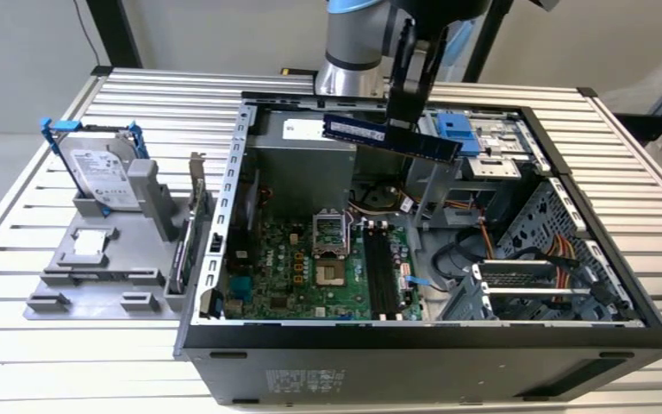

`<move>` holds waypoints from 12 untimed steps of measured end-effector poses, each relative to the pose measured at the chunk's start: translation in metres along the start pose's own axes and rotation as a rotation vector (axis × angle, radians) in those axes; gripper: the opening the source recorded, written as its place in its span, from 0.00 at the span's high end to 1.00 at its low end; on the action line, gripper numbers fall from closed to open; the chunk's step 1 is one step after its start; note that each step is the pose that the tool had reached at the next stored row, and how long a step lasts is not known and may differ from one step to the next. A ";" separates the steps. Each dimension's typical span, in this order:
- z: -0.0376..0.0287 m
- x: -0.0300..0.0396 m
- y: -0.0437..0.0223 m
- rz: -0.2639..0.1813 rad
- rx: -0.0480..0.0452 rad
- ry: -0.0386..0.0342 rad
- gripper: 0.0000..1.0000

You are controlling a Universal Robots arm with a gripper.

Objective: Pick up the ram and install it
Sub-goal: 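Insert the ram into the slot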

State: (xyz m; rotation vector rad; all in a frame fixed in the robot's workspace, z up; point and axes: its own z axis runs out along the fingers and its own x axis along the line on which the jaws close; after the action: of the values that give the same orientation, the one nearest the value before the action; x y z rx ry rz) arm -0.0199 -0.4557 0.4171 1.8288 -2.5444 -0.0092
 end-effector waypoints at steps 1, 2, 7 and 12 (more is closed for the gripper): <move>0.0000 0.0000 0.0000 0.007 -0.0001 -0.0001 1.00; 0.0000 0.0000 0.0000 0.014 0.0000 -0.0001 1.00; 0.0000 0.0000 0.0000 0.048 -0.0001 -0.0003 1.00; 0.0000 0.0000 0.0000 0.081 -0.0002 -0.0007 1.00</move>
State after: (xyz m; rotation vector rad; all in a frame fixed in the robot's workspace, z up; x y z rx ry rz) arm -0.0199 -0.4557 0.4171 1.7246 -2.6164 -0.0096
